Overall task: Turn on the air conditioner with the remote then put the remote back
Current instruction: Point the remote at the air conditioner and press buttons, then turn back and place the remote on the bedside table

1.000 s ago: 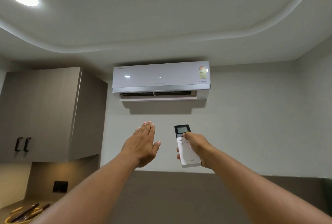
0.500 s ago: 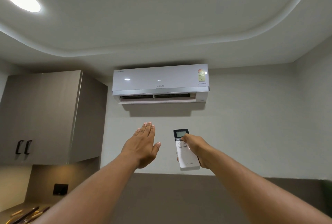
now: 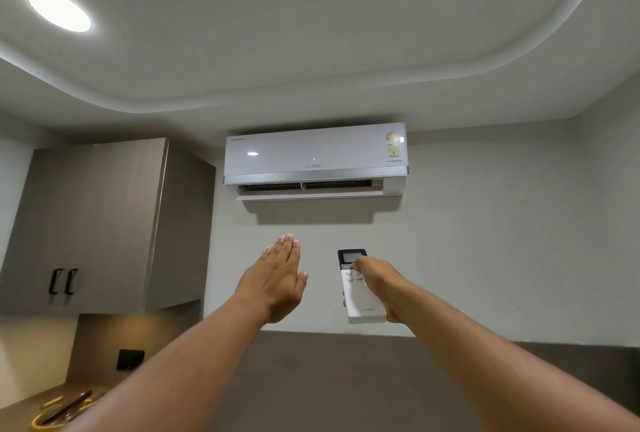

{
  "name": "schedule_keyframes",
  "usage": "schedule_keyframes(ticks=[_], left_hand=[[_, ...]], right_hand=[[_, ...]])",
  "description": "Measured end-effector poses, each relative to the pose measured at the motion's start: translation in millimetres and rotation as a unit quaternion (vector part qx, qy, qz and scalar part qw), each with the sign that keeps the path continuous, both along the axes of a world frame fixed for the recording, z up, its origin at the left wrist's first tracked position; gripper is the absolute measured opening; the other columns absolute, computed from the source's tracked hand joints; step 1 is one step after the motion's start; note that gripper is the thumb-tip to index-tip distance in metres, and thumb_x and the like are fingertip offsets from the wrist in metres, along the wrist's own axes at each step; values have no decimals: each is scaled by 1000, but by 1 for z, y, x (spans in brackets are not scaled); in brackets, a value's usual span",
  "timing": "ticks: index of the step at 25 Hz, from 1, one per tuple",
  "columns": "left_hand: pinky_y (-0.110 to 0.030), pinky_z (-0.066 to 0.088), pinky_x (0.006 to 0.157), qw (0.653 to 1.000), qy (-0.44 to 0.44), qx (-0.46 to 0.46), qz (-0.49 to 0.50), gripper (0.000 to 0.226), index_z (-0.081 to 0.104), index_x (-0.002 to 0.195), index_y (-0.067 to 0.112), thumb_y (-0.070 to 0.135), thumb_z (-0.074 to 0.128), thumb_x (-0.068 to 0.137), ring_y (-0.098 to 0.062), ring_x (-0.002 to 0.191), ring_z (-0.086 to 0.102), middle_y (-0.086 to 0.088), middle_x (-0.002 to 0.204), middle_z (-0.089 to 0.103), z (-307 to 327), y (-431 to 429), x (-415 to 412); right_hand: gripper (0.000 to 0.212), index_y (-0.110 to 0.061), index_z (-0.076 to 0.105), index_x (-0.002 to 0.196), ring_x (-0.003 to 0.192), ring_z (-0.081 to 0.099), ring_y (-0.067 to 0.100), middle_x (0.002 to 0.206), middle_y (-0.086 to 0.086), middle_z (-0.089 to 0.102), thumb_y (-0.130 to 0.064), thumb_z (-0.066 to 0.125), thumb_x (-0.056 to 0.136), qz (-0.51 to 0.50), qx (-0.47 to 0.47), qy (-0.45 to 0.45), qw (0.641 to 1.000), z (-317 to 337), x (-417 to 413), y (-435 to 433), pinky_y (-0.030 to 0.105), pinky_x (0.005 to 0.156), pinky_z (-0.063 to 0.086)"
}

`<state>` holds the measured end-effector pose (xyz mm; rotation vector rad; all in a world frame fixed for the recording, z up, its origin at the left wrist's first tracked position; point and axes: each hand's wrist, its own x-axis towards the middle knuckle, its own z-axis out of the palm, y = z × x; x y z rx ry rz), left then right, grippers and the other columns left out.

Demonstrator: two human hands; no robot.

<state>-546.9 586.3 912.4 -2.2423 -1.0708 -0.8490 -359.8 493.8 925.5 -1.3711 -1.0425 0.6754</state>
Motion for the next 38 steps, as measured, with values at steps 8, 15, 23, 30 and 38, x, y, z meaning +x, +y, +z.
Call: schedule_keyframes(ticks=[8, 15, 23, 30, 38], left_hand=[[-34, -2, 119, 1000, -21, -10, -10, 67, -5, 153, 9, 43, 17, 100, -19, 148, -7, -9, 163, -9, 3, -11, 12], [-33, -3, 116, 998, -44, -35, -17, 67, -4, 153, 11, 45, 17, 100, -19, 148, -8, -7, 163, -9, -6, -7, 30], [-32, -3, 116, 989, -63, -66, -115, 66, -3, 153, 10, 44, 18, 100, -18, 148, -8, -7, 163, -8, -24, -33, 129], [-32, -4, 116, 949, -53, -99, -293, 67, -5, 153, 11, 45, 17, 100, -17, 148, -10, -6, 163, -10, -51, -118, 305], [-31, -5, 113, 844, -6, -120, -522, 68, -4, 153, 13, 52, 12, 100, -18, 148, -7, -6, 163, -7, -82, -292, 479]], right_hand=[[24, -15, 61, 88, 55, 61, 21, 70, 3, 63, -38, 58, 86, -36, -15, 7, 999, 0, 7, -8, 19, 47, 39], [37, -14, 66, 88, 62, 65, 22, 77, 6, 68, -33, 82, 61, -67, 26, -66, 995, -9, 23, -4, 27, 57, 51], [26, -18, 64, 77, 58, 66, 19, 74, 3, 69, -33, 79, 63, -181, 48, -96, 978, -23, 98, -57, 23, 49, 46], [33, -21, 53, 83, 67, 61, 19, 83, 2, 63, -37, 80, 71, -358, 26, -139, 923, -43, 220, -178, 28, 59, 47], [30, -18, 60, 83, 72, 66, 22, 88, 6, 69, -35, 78, 68, -581, -33, -107, 806, -61, 301, -389, 25, 57, 47]])
